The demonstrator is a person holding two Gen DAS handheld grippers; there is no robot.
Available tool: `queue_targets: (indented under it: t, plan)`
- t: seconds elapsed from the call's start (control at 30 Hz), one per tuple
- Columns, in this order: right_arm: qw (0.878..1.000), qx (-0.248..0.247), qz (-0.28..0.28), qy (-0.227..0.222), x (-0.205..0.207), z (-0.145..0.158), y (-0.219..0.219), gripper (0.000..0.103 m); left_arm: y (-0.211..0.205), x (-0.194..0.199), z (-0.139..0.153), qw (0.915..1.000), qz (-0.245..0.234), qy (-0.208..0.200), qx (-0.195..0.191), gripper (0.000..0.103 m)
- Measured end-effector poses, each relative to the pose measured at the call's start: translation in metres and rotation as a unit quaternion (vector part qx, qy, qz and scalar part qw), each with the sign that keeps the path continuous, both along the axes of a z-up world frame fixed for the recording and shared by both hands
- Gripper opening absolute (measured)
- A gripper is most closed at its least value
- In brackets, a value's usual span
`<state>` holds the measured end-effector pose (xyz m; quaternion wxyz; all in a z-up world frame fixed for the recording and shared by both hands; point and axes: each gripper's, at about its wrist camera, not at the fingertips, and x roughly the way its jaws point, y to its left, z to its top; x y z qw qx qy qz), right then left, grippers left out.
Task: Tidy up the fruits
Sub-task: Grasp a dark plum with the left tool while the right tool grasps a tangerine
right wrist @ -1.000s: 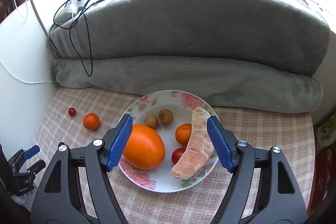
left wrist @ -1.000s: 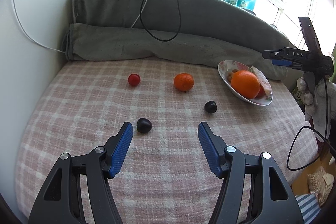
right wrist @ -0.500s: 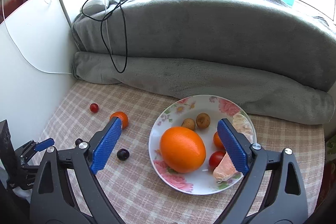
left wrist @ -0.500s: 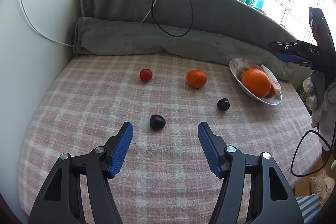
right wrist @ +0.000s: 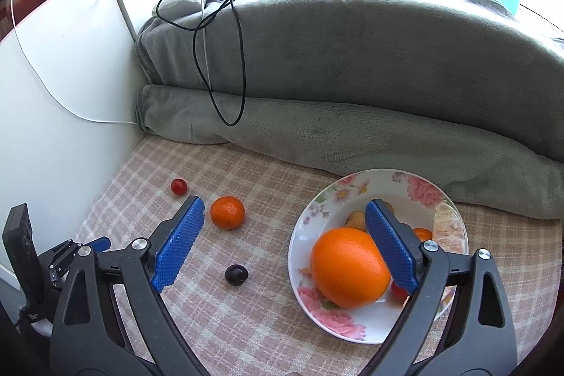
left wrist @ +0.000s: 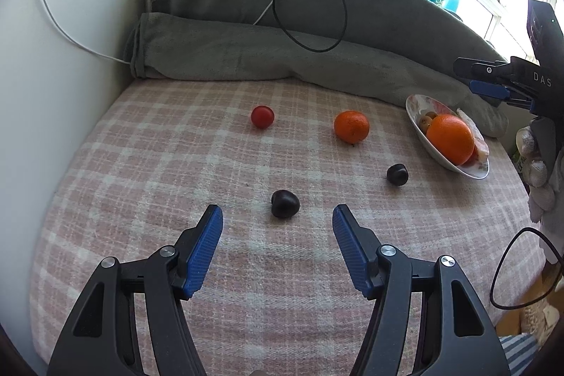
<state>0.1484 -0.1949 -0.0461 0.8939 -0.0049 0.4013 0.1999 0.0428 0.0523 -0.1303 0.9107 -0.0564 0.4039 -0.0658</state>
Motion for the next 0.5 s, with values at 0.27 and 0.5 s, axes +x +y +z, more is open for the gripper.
queue_targets:
  t: [0.27,0.5]
  plan:
    - [1.0,-0.004,0.022,0.02,0.01,-0.007,0.026,0.101,-0.001,0.007,-0.01,0.9999,-0.003,0.011,-0.006,0.065]
    - [0.998,0.01,0.043,0.055,0.021,-0.02,0.046,0.101,-0.002,0.011,-0.017,0.9997,-0.006,0.015,-0.016,0.065]
